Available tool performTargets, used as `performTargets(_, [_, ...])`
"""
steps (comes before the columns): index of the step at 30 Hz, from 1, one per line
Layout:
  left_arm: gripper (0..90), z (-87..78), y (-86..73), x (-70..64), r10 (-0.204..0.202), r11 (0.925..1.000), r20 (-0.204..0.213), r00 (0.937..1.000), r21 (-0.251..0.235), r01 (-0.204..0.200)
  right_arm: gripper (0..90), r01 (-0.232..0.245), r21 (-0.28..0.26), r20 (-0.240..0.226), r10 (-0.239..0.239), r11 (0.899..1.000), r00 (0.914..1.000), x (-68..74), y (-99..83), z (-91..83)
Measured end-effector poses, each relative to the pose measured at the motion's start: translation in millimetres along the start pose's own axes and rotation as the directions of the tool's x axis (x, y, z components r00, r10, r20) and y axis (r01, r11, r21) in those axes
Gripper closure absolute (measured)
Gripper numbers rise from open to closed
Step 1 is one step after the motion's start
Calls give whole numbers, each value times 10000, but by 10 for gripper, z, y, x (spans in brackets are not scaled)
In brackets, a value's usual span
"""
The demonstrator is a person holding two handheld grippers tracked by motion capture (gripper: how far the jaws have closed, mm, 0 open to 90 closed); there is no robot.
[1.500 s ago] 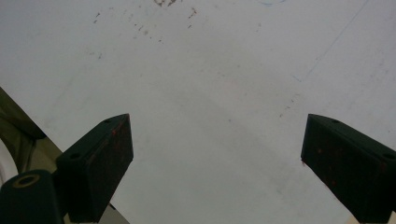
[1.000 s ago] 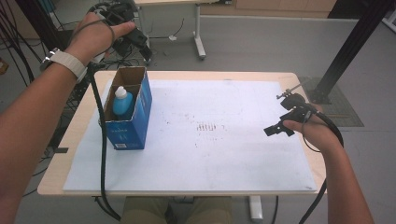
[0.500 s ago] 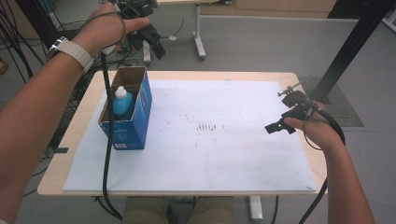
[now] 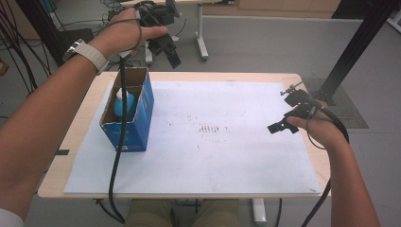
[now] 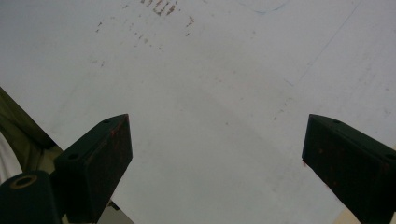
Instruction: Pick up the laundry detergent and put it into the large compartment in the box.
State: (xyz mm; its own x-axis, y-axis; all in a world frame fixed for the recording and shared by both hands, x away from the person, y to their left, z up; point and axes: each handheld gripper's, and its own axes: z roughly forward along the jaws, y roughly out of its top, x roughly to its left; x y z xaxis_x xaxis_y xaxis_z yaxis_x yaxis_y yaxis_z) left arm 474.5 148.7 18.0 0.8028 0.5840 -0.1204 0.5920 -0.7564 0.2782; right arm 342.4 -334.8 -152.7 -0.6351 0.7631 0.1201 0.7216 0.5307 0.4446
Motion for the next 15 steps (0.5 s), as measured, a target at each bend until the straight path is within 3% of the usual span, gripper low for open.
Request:
performTargets(4, [53,116,65,-76,664,9977,-120,9977,148,-663,80,-21,-19,-31,21,10000,10000,-8,-18,9])
performTargets(9, [54,307,158,-159,1378,9893,65,9904,483,-1379,79,-38,-4,-56,38,10000,10000,-12,-33,14])
performTargets(15, [54,448,200,-204,1732,9818,193,9847,754,-1742,79,-29,-39,-39,29,10000,10000,-7,-30,8])
